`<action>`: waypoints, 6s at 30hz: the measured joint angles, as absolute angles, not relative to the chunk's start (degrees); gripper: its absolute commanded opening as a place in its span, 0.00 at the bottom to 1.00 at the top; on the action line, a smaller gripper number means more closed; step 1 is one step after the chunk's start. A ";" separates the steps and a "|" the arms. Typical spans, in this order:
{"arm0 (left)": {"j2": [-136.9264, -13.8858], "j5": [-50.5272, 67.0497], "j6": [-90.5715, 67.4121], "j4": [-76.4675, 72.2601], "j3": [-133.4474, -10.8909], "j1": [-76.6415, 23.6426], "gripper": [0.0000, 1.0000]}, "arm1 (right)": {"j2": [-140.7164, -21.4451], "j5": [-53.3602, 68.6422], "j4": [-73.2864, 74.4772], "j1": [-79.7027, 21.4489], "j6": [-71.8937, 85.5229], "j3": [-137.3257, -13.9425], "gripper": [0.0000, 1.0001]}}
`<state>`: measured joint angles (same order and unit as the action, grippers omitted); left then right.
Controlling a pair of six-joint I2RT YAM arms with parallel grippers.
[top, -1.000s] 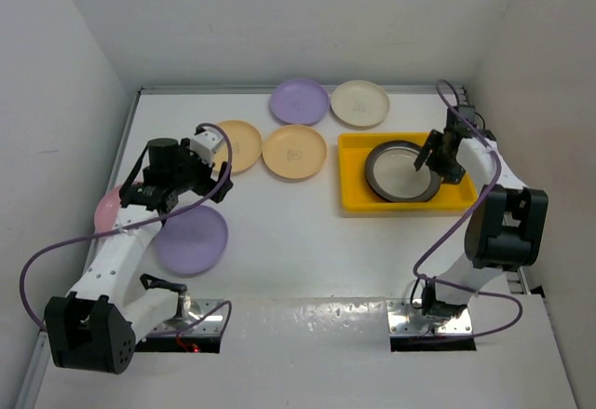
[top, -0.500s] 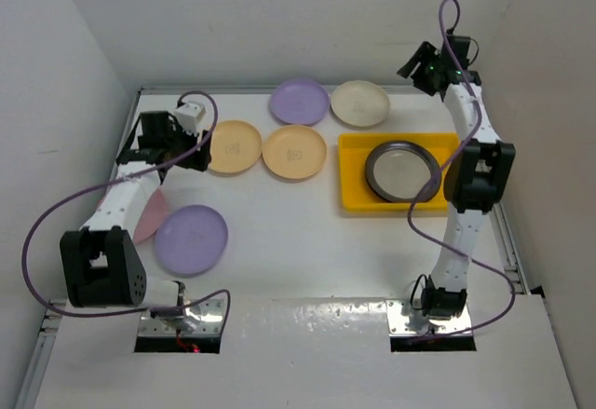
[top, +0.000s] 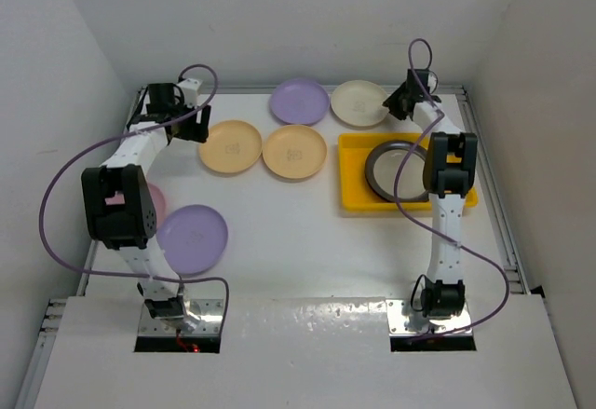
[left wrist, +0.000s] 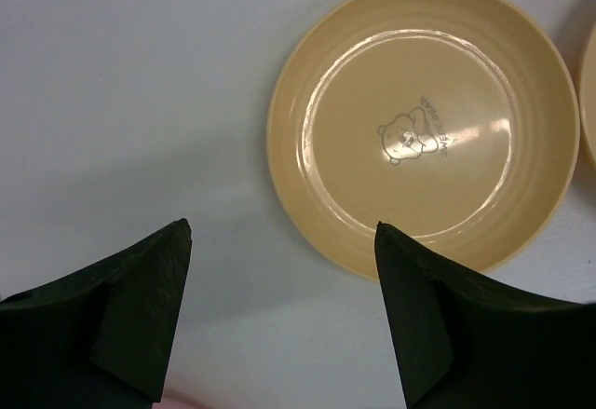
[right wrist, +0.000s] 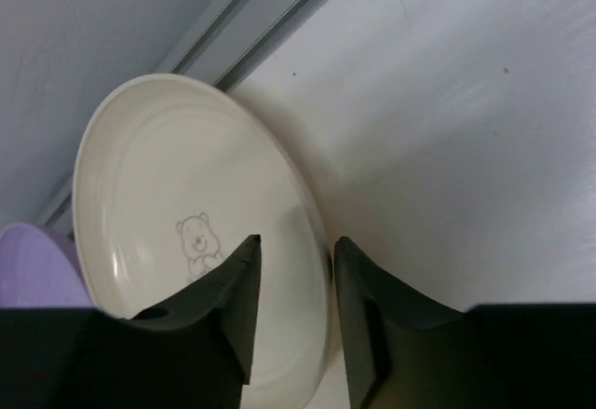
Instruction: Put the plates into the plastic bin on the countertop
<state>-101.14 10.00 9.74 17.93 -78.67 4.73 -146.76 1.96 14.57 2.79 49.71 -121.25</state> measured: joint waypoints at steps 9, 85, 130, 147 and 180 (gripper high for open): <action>-105.16 12.78 9.13 18.26 -83.31 6.96 0.81 | -147.61 -9.96 15.42 0.10 55.59 -120.18 0.18; -153.95 11.75 -21.28 4.67 -132.94 -13.76 0.00 | -90.17 -4.32 19.99 11.49 29.82 -57.06 0.46; -143.61 19.09 -28.49 9.98 -130.45 -40.95 0.00 | -64.79 -10.02 21.17 25.39 50.02 -42.46 0.43; -147.65 13.76 -25.63 4.40 -130.67 -42.81 0.45 | -64.82 -8.47 21.17 25.43 47.97 -41.67 0.44; -84.33 -6.98 2.63 31.66 -86.24 9.67 0.96 | -110.24 -3.05 20.51 -26.81 52.77 -74.46 0.52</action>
<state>-84.33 -6.98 2.63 31.66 -86.24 9.67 -110.24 -3.05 20.51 -26.81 52.77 -74.46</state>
